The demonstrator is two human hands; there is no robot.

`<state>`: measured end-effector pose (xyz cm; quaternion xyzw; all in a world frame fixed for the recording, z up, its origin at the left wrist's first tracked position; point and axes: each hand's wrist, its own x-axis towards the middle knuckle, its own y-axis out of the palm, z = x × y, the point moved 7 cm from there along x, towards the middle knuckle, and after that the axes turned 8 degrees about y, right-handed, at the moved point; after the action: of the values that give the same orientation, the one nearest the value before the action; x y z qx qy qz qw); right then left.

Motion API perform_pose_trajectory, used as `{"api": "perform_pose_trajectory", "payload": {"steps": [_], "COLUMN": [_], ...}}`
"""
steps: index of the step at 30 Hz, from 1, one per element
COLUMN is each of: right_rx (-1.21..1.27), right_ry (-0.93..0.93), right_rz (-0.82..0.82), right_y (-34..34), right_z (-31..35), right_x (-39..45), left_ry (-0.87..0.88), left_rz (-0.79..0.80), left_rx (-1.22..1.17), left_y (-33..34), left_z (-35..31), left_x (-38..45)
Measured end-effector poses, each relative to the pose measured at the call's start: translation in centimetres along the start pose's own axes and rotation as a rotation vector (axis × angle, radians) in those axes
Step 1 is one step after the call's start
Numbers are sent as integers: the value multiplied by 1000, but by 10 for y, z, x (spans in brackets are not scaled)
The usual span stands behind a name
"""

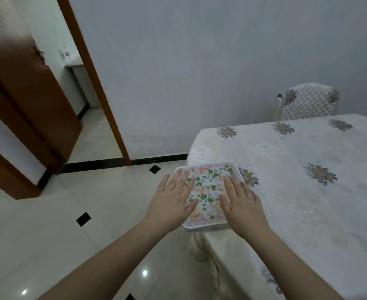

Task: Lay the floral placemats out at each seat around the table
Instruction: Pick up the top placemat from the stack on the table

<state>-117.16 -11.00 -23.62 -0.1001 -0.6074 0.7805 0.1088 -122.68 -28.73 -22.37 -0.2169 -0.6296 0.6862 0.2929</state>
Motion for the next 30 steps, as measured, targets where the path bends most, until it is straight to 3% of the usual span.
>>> {"api": "perform_pose_trajectory", "payload": {"steps": [17,30], "right_rx": [-78,-89], "right_ry": [268,740], "right_rz": [43,83], "right_y": [54,119], "right_z": [-26,24], "right_x": [88,90], "left_ry": [280,815], "left_rz": [132,118], "left_rx": [-216,-276], "left_y": [94,147], "left_z": [48,75], "left_x": [126,208]}}
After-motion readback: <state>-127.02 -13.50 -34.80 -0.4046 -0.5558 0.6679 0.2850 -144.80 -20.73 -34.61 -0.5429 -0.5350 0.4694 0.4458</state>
